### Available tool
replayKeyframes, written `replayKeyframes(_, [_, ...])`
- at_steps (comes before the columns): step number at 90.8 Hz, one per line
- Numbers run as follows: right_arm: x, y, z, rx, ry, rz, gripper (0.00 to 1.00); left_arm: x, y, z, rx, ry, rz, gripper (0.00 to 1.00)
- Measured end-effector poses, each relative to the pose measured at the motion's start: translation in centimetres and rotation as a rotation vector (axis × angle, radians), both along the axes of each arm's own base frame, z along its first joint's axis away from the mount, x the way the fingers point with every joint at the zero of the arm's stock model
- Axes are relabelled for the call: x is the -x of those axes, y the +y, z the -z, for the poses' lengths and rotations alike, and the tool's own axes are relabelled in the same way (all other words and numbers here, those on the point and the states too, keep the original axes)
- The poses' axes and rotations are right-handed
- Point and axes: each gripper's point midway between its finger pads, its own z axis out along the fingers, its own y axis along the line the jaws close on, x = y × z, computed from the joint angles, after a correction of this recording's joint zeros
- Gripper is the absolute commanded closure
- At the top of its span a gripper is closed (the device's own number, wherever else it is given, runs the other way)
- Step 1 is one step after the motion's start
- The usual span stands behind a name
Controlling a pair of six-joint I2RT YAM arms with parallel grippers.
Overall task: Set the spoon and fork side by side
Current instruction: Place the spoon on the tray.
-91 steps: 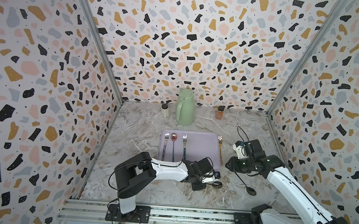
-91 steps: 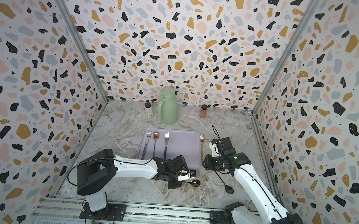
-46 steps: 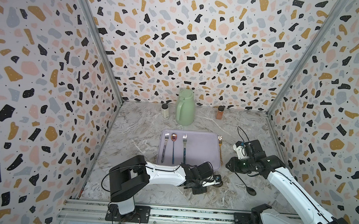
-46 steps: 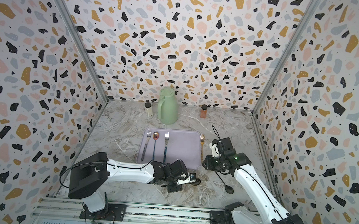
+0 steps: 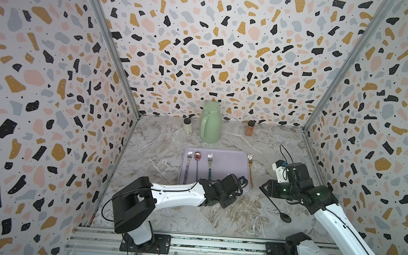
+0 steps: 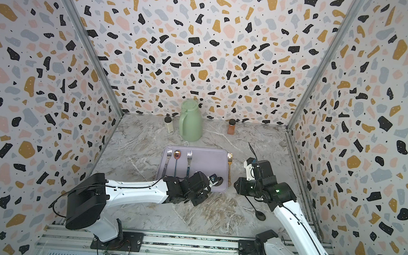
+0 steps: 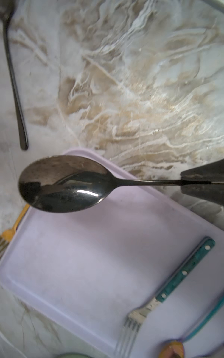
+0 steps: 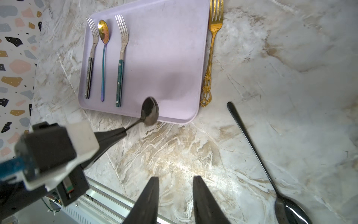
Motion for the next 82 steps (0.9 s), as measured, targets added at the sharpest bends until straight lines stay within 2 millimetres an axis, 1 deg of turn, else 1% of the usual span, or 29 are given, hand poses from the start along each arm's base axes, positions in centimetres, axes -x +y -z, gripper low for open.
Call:
replayKeyframes(9, [0.1,0.0,-0.2,-0.004,-0.008,0.002,0.65,-2.1,0.8,-1.5,0.026,-0.016,-0.146,1.0])
replayKeyframes(19, [0.1,0.0,-0.2,-0.005,-0.005,0.005,0.65,-4.9,1.0,-3.6,0.095,-0.032,-0.323,1.0])
replayKeyframes(24, [0.1,0.0,-0.2,-0.006,-0.004,0.005,0.65,-6.2,1.1,-4.1,0.126,-0.03,-0.406,1.0])
replayKeyframes(29, [0.1,0.0,-0.2,-0.007,-0.004,0.005,0.65,-7.3,1.4,-4.2,0.138,-0.021,-0.491,1.0])
replayKeyframes(42, [0.1,0.0,-0.2,-0.011,-0.002,0.006,0.65,-9.8,2.0,-3.1,0.129,0.008,-0.666,1.0])
replayKeyframes(50, [0.1,0.0,-0.2,-0.012,-0.001,0.006,0.65,-10.9,2.9,-2.4,0.121,0.008,-0.762,1.0])
replayKeyframes(57, [0.1,0.1,-0.2,-0.014,0.001,0.008,0.65,-11.5,3.7,-1.6,0.11,0.02,-0.835,1.0])
replayKeyframes(63, [0.1,0.1,-0.2,-0.015,0.001,0.008,0.65,-11.9,3.9,-1.0,0.105,0.031,-0.875,1.0])
replayKeyframes(75, [0.2,0.1,-0.2,-0.016,0.002,0.006,0.65,-12.5,4.4,0.6,0.079,0.046,-0.922,1.0])
replayKeyframes(82, [0.2,0.1,-0.2,-0.015,0.003,0.006,0.65,-12.5,4.7,1.6,0.056,0.055,-0.939,1.0])
